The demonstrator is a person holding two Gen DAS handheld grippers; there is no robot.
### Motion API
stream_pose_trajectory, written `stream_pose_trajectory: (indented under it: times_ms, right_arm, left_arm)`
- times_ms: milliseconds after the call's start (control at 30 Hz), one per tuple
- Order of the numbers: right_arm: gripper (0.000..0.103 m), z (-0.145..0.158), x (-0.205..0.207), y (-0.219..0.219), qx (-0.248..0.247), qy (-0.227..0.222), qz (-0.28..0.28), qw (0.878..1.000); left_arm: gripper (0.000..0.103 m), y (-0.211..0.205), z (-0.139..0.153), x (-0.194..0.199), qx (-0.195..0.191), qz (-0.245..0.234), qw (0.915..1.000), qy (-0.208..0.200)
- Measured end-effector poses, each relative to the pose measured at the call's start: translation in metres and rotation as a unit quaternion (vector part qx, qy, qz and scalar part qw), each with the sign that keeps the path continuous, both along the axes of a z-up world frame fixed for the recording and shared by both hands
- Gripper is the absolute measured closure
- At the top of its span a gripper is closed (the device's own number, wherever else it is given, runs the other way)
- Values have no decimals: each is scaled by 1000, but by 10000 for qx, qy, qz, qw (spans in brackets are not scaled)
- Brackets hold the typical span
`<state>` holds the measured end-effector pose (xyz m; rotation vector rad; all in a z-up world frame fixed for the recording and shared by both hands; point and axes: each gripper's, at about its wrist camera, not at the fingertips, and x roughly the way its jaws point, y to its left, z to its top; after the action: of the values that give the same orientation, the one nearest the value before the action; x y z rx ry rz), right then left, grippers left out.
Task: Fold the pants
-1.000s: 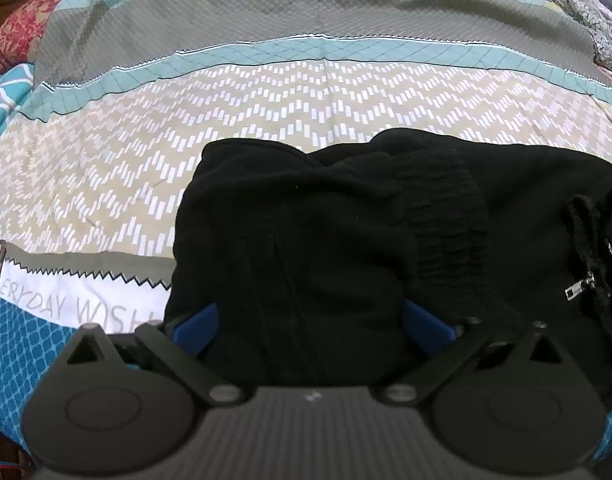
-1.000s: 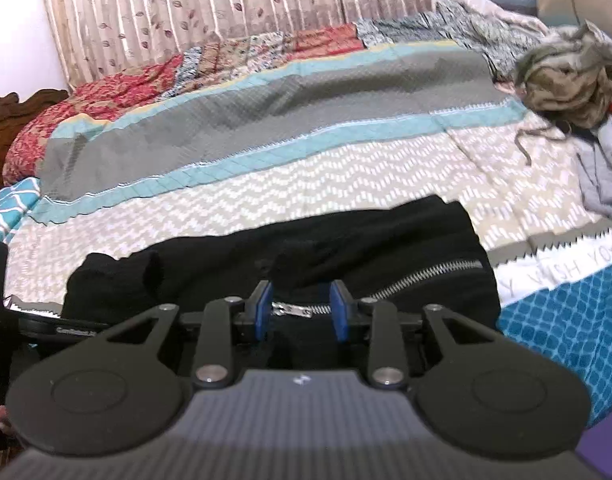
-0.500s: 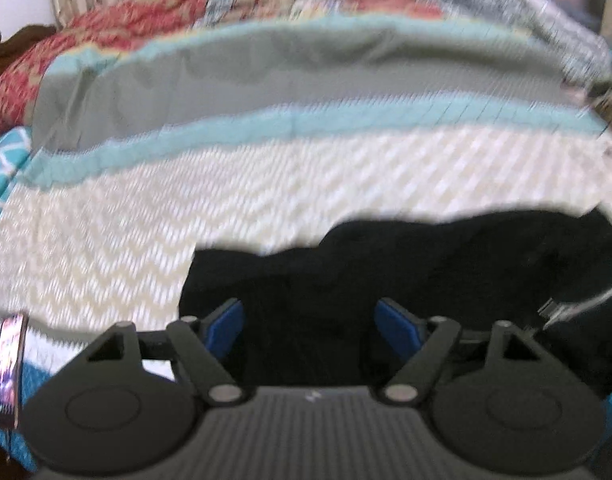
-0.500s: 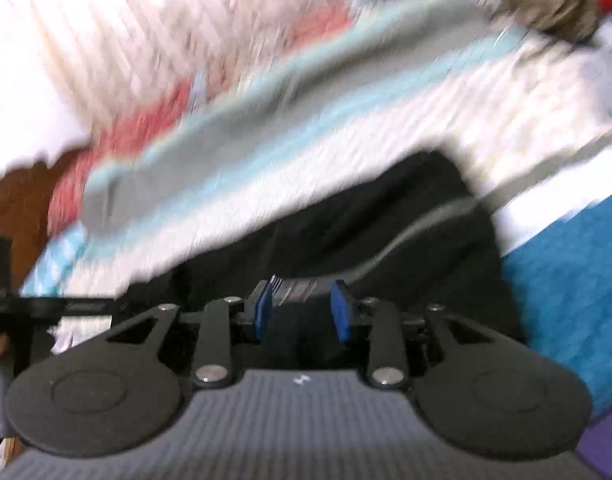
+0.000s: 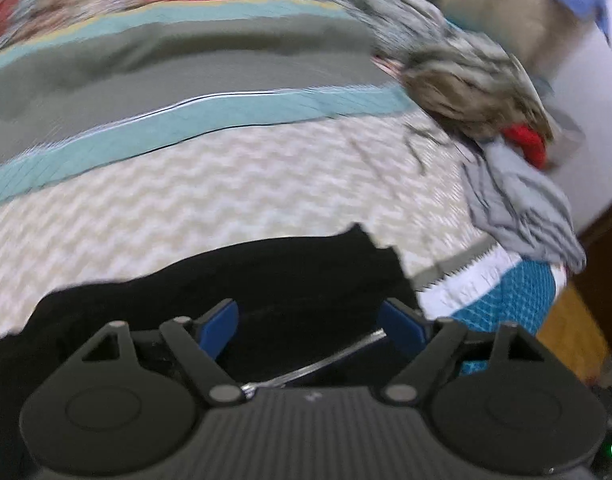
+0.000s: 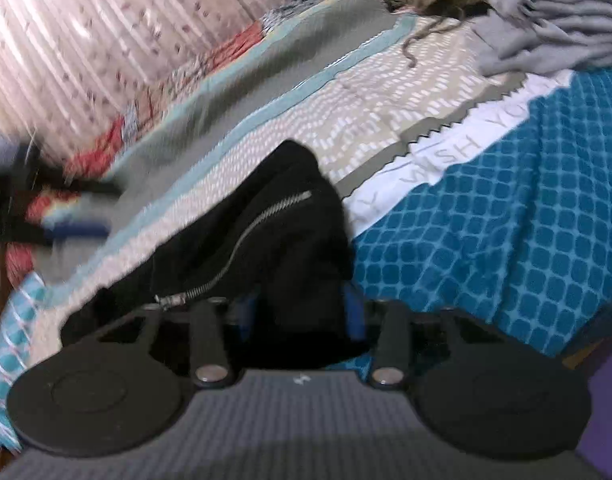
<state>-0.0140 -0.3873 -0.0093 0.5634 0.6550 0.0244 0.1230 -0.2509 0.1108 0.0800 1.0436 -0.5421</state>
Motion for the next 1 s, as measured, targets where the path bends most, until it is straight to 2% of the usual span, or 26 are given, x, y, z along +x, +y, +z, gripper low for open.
stream_pose_trajectory:
  times_ms: [100,233,267,300,333,367,433,500,533,567,600,633,733,867,1000]
  right_arm:
    - [82,22,-7,19,-528,-409,240,9975]
    - [83,49,-13,60,-1378,-922,789,9830]
    - [83,52,-15,72,-1567,-1012,955,9778]
    - [83,54,-18,81,-1730,-1091,1074,9730]
    - [83,56,-21,91,-1920,-1187,1193,9668]
    - [84,58,-22,98,-2053,-1250,1266,9624]
    - [82,60,-29,104,-2122,-1328,1342,9588]
    - [73,61,-34,102,-2002,-1400,1294,9610]
    - [59,61,-35,102,-1939,-1413,1302,9620]
    - [54,61,-34,102,-1902,-1389,1341,9626]
    - [54,60,-30,104,-1881,-1349,1418,9624]
    - [55,59,-27,108,-1873,-1300,1528,9616]
    - [82,56,-16,120,-1792,-1057,1853,9604]
    - [85,72,-23,144,-1851,-1237,2268,9482]
    - [85,85,-13,163,-1467,-1147,2757,9430]
  left_arm:
    - [10,-37,-2,-5,233,-394,9989,42]
    - [10,-72,-8,-15,1019,-772,9916,-216]
    - [21,-74,-10,-16,1135,-846,9897,-217]
    - [60,-75,-15,-17,1242,-926,9878,-173]
    - [78,-73,-19,-18,1384,-936,9859,-121]
    - [85,-67,-19,-18,1400,-888,9861,-136]
    - [88,-49,-11,-15,1129,-711,9909,-162]
    - [88,-23,-1,-10,718,-415,9965,-52]
    - [88,-6,4,-7,466,-287,9985,63]
    - [88,9,7,-5,246,-172,9994,166]
    - [88,22,9,-2,86,-93,9996,237]
    - [88,36,11,-2,-54,-21,9995,302]
    - [88,73,14,-3,-364,240,9982,423]
    - [88,122,19,-8,-743,590,9950,304]
    - [88,172,24,-9,-985,955,9903,236]
